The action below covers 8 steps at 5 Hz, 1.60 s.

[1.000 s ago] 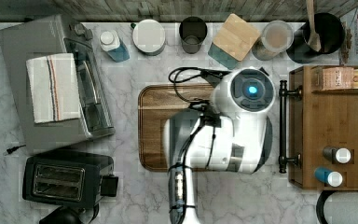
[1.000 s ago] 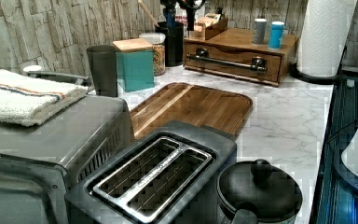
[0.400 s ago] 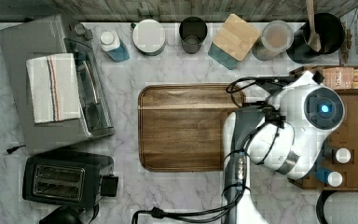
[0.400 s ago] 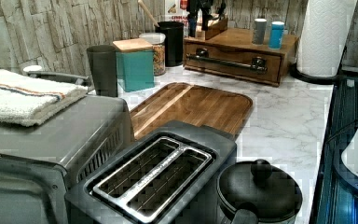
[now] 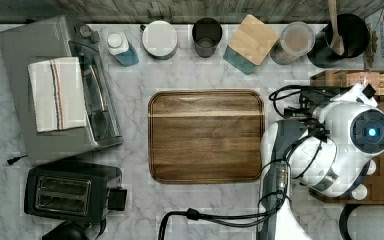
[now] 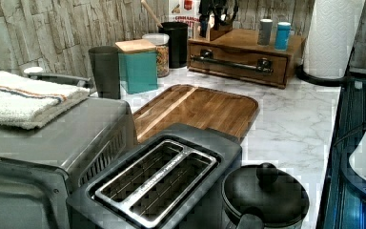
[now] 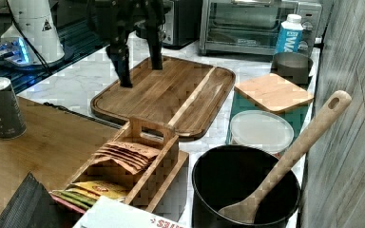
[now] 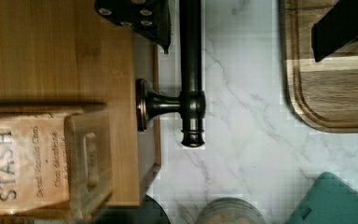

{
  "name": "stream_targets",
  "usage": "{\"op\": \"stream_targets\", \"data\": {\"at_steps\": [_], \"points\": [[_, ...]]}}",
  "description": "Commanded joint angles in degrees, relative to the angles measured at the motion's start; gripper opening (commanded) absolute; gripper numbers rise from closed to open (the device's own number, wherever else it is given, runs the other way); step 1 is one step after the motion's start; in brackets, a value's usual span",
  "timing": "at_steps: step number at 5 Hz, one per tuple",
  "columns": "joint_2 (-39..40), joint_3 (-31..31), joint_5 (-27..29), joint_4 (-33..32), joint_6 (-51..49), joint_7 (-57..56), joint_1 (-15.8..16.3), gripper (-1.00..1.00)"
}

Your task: Open the drawer.

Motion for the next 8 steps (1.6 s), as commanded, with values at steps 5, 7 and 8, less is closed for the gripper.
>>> {"op": "stream_targets", "data": {"at_steps": [5,7,8], "points": [[3.8,0.9,-6.6,-13.3,20.4,8.1,-3.0,1.00],[7.7,1.8,1.5,-10.5,22.2,-3.4,-4.4,1.00],[9.1,1.7,3.4,-8.6,19.8,-5.4,-4.3,1.00]]}}
